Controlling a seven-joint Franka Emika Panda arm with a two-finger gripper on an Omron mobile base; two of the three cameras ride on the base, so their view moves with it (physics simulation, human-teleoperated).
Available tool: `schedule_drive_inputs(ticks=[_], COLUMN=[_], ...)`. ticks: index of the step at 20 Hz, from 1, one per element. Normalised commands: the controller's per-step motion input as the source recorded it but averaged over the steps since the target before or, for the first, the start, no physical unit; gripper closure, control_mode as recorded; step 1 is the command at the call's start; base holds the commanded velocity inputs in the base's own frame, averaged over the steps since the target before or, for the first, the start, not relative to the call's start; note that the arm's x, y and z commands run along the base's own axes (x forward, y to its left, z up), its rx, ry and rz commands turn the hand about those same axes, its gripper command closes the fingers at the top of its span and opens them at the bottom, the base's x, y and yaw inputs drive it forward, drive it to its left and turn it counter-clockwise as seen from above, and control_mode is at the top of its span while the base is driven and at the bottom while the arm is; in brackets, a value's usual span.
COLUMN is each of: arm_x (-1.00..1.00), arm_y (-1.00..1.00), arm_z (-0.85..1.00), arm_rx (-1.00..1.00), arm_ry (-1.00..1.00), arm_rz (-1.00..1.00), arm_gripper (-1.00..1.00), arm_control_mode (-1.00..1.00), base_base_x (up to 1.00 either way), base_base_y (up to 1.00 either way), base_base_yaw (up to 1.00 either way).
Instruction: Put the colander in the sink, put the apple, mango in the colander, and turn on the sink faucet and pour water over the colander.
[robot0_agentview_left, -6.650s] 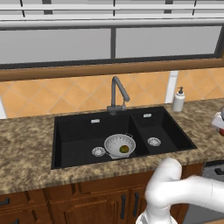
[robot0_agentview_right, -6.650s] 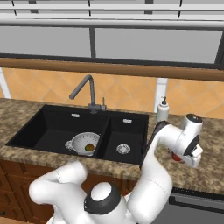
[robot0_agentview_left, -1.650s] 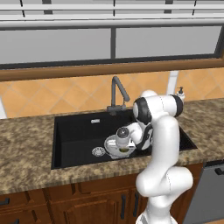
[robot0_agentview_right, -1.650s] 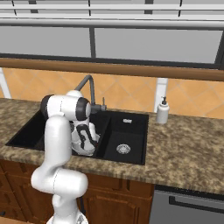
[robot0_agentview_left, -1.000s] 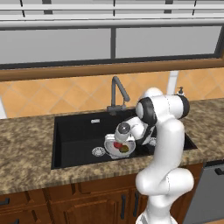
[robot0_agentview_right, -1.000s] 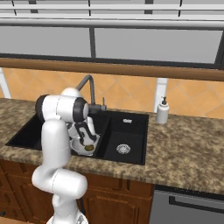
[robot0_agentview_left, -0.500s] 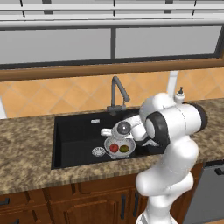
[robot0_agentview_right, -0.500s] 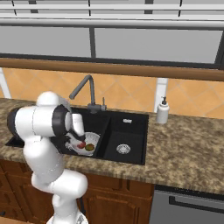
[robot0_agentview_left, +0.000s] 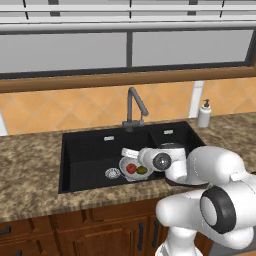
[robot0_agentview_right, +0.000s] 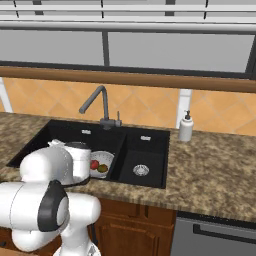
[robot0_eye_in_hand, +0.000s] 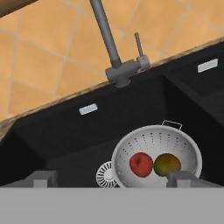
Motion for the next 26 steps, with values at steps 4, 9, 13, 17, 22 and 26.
schedule_drive_inputs(ticks=[4, 9, 13, 17, 22, 26], arm_x=[-0.13, -0.12, -0.19, -0.04, -0.03, -0.02], arm_y=[0.01, -0.05, -0.36, -0.55, -0.48, -0.8], arm_z=[1.0, 0.99, 0.99, 1.0, 1.0, 0.35], arm_rx=[0.0, 0.0, 0.03, 0.31, 0.44, 0.48], arm_ry=[0.13, 0.23, 0.29, 0.14, -0.02, -0.12], arm_rz=[0.0, 0.0, 0.02, -0.01, -0.14, -0.15], arm_gripper=[-1.0, -1.0, -1.0, -1.0, -1.0, -1.0], arm_control_mode=[-1.0, -1.0, -1.0, -1.0, -1.0, -1.0], base_base_x=[0.0, 0.0, 0.0, 0.0, 0.0, 0.0], base_base_y=[0.0, 0.0, 0.0, 0.0, 0.0, 0.0], base_base_yaw=[0.0, 0.0, 0.0, 0.0, 0.0, 0.0])
